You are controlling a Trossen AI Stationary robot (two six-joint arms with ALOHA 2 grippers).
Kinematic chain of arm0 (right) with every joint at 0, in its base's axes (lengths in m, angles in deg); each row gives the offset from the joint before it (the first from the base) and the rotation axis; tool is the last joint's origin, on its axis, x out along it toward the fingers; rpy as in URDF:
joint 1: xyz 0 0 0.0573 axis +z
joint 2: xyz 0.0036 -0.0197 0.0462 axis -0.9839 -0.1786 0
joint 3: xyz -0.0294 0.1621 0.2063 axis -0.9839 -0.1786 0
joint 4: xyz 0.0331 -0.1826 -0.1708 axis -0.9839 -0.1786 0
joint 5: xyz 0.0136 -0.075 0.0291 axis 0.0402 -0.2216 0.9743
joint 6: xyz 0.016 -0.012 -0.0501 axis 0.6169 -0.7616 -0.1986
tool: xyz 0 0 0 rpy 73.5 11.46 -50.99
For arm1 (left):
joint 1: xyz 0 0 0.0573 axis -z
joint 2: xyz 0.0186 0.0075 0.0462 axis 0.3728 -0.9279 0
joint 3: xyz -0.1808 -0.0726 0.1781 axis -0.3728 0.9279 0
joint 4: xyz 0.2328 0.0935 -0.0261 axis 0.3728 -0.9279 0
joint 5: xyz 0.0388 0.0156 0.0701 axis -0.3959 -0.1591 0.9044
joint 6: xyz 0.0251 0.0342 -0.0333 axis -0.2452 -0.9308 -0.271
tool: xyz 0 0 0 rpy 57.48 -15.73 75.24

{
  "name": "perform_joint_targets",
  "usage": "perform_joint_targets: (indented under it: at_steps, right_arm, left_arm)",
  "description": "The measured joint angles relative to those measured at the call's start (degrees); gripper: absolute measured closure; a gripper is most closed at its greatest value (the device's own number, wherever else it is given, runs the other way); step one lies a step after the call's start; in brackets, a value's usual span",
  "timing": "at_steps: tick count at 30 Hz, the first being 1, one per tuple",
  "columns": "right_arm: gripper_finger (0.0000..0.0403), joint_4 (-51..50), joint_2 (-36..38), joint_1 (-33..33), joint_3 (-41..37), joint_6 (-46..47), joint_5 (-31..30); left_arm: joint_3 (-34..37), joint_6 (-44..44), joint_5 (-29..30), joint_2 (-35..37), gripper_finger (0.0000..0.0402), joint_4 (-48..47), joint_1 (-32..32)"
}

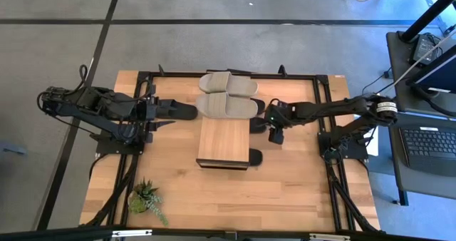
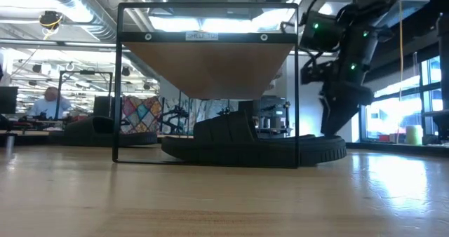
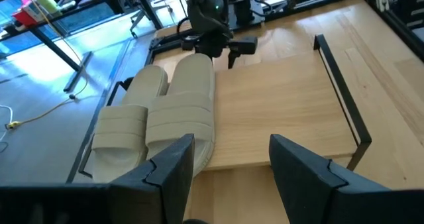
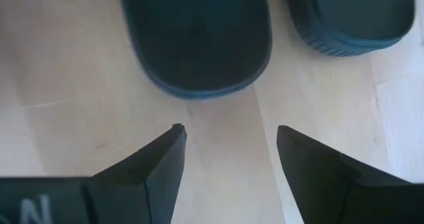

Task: Pick and place slides into the shelf
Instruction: Adjust the black slide under the shelf

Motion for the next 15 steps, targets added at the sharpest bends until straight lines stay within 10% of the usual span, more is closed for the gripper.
perform_joint_targets:
  at_steps: [15]
  right_arm:
    - [0.0166,9.45,-3.91,-1.53,0.00,-2.61,7.72]
  left_arm:
    - [0.00,0.07,0.00,0.00,0.0214,0.09,0.00]
